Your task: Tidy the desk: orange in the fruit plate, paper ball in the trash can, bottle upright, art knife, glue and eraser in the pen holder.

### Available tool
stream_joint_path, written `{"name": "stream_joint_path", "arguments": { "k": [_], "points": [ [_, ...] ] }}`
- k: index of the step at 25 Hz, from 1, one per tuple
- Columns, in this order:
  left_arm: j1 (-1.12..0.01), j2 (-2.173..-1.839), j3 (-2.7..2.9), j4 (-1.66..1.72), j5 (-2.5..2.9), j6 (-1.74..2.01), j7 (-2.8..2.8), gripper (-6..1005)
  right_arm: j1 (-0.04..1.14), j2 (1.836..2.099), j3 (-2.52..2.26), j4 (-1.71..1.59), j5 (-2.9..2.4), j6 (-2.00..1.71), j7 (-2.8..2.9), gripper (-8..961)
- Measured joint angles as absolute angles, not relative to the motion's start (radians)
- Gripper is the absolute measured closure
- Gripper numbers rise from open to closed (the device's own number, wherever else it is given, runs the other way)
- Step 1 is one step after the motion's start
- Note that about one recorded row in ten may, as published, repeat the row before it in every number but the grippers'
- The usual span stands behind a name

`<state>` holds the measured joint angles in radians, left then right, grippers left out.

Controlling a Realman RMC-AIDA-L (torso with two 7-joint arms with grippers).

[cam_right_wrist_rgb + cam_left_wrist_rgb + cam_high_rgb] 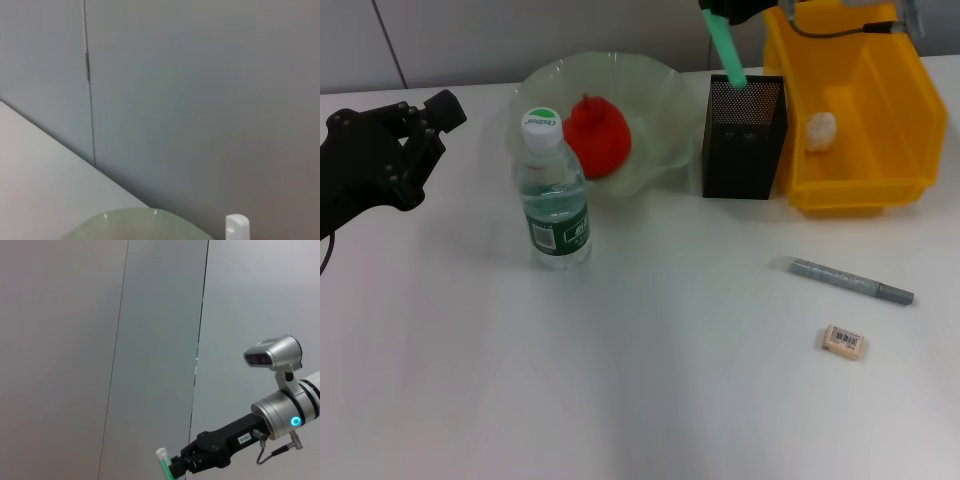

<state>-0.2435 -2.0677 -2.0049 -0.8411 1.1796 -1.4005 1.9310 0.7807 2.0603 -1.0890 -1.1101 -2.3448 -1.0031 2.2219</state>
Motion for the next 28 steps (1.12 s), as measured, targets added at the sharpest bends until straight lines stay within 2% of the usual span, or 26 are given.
{"name": "stream_joint_path", "arguments": {
  "k": [28],
  "points": [
    [-0.278, -2.066, -2.029, -0.791, 1.186, -1.399, 1.936, 1000, 0.712, 2.075, -1.095, -1.068, -2.287, -1.011, 2.190, 745]
  ]
}}
